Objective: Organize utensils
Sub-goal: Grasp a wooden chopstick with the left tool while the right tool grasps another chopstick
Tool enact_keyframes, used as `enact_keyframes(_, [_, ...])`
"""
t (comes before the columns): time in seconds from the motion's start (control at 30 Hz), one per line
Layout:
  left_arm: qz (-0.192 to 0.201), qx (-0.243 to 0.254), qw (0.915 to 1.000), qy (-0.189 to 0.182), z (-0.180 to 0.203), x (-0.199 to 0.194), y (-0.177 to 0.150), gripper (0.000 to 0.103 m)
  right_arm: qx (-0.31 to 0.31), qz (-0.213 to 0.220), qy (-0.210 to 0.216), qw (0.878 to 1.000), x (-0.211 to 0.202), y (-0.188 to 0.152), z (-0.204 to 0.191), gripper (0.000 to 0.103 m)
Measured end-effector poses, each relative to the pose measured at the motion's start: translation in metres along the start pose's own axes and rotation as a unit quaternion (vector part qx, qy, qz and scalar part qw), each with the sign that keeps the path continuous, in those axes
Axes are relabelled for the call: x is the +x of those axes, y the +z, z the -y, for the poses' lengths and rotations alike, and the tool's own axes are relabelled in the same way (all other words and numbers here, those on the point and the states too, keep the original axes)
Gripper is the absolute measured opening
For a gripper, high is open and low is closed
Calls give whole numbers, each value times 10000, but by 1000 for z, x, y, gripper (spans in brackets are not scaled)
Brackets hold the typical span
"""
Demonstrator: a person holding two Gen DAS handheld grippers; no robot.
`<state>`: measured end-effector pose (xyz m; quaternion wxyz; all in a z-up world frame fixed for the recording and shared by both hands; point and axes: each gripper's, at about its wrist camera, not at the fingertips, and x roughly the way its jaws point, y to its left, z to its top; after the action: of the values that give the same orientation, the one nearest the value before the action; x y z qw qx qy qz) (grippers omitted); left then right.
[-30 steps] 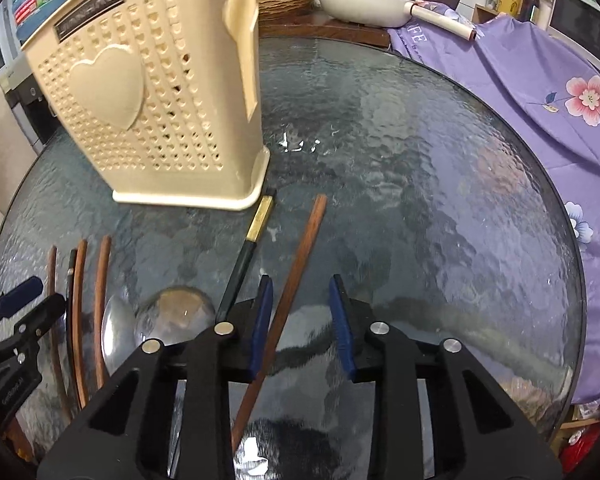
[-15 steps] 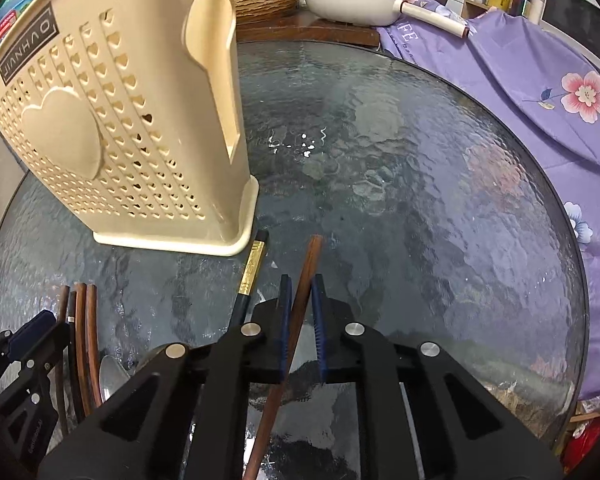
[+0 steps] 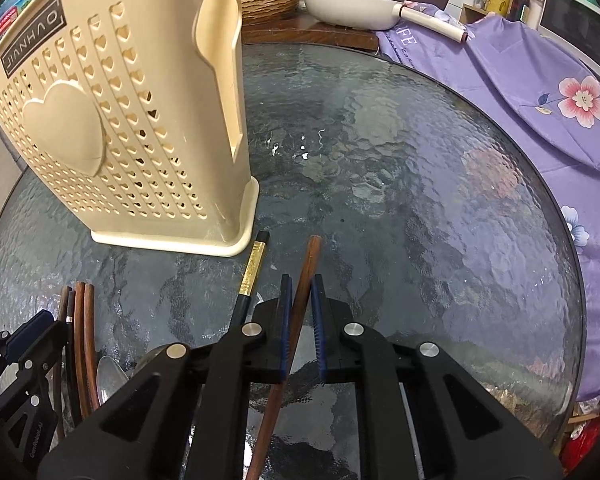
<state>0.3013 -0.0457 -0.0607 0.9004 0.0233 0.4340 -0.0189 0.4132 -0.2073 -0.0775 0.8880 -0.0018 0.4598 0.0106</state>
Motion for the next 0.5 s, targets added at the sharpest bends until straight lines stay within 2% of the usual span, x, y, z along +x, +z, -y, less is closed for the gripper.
enact_keyframes(0.2, [1,-58,10000,-15,-4,0,0,10,29,33,11,10000,-1,-2,1,10])
enact_keyframes(0.5, [4,-208,9996,-211,-12,1,3,9,99,67,109,9999,-1,-1,6,10])
